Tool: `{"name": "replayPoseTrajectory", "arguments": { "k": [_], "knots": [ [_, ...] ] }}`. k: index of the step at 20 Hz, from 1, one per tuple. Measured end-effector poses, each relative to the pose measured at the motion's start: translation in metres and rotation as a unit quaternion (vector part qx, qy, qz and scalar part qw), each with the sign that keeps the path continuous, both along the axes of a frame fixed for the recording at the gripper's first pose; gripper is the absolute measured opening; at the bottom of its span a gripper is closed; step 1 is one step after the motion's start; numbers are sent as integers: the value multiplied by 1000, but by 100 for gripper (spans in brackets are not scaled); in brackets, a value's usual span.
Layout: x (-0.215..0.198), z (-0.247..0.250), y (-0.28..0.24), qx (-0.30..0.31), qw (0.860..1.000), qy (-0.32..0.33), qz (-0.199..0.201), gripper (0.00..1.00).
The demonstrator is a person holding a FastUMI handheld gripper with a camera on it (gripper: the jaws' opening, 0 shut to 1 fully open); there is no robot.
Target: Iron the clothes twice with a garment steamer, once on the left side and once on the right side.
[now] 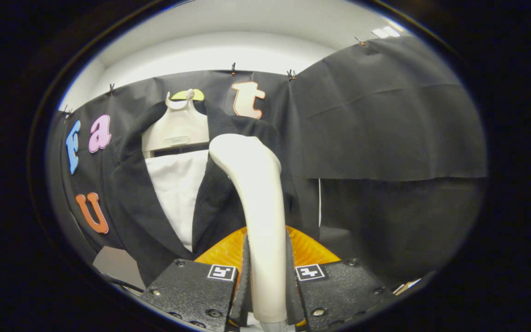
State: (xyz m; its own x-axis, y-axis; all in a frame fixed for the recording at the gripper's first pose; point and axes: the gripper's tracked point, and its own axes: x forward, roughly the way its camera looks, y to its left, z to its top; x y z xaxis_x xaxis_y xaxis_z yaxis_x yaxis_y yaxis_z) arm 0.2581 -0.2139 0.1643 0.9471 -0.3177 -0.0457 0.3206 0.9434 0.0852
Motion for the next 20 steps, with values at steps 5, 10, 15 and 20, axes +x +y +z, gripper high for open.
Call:
{"name": "replayPoseTrajectory", "arguments": {
  "k": [5,10,15,20],
  "knots": [
    [11,-11,4,-28,999,16,-4,34],
    [14,-38,12,-35,999,37,1,34],
    [9,-69,20,-44,997,58,2,34],
    [3,-107,20,-40,996,82,2,34]
  ]
}}
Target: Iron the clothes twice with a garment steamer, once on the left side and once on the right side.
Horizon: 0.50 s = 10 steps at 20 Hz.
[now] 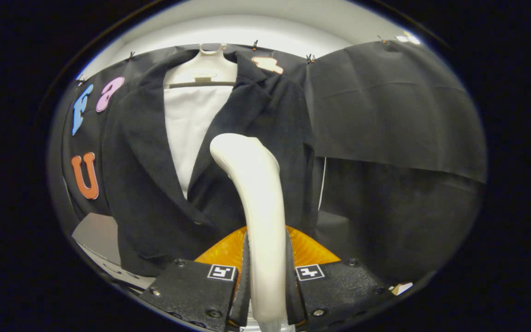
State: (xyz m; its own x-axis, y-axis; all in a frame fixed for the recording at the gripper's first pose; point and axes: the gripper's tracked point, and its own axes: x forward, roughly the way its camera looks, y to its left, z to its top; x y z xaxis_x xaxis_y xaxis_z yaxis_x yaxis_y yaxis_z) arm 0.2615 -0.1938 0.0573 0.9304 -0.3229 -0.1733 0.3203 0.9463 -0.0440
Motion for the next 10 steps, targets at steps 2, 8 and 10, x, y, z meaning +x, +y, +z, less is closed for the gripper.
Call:
{"name": "replayPoseTrajectory", "arguments": {
  "k": [2,8,10],
  "knots": [
    [-5,-19,0,-2,1000,12,-1,34],
    [-7,-60,3,-19,999,36,-9,34],
    [-11,-75,3,-27,999,46,-9,34]
  ]
}}
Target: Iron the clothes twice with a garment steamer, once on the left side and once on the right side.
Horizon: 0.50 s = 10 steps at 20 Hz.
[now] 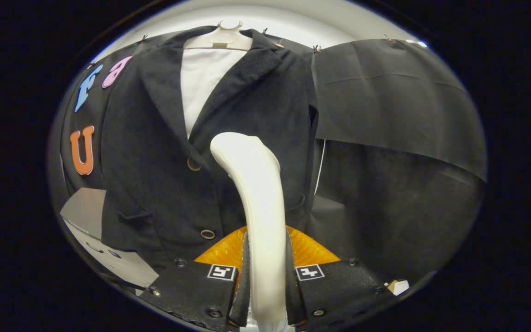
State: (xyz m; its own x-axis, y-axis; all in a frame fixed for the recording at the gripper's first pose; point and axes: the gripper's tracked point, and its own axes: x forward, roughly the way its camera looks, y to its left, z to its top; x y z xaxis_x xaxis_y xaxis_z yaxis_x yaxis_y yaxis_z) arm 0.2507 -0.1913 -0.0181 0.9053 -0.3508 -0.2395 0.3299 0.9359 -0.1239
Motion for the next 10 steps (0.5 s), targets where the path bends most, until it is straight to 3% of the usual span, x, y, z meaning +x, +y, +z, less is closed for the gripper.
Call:
{"name": "replayPoseTrajectory", "arguments": {
  "k": [10],
  "knots": [
    [-13,-61,-2,0,999,41,-7,34]
  ]
}}
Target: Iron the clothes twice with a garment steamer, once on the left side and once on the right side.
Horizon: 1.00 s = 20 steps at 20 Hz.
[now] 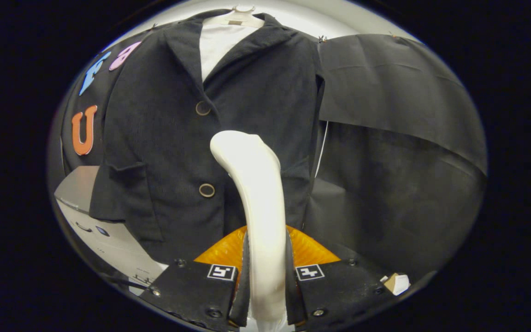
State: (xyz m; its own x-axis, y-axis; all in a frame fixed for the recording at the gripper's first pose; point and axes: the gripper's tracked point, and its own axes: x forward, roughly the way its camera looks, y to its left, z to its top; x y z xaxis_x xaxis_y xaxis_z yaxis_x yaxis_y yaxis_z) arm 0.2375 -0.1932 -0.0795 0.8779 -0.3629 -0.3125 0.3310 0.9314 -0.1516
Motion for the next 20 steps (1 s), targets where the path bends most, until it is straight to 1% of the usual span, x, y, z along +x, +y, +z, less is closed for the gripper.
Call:
{"name": "replayPoseTrajectory", "arguments": {
  "k": [5,10,20],
  "knots": [
    [-3,-19,0,8,1000,12,-3,34],
    [-7,-28,3,20,1000,20,-2,34],
    [-17,-7,15,26,1000,2,1,34]
  ]
}}
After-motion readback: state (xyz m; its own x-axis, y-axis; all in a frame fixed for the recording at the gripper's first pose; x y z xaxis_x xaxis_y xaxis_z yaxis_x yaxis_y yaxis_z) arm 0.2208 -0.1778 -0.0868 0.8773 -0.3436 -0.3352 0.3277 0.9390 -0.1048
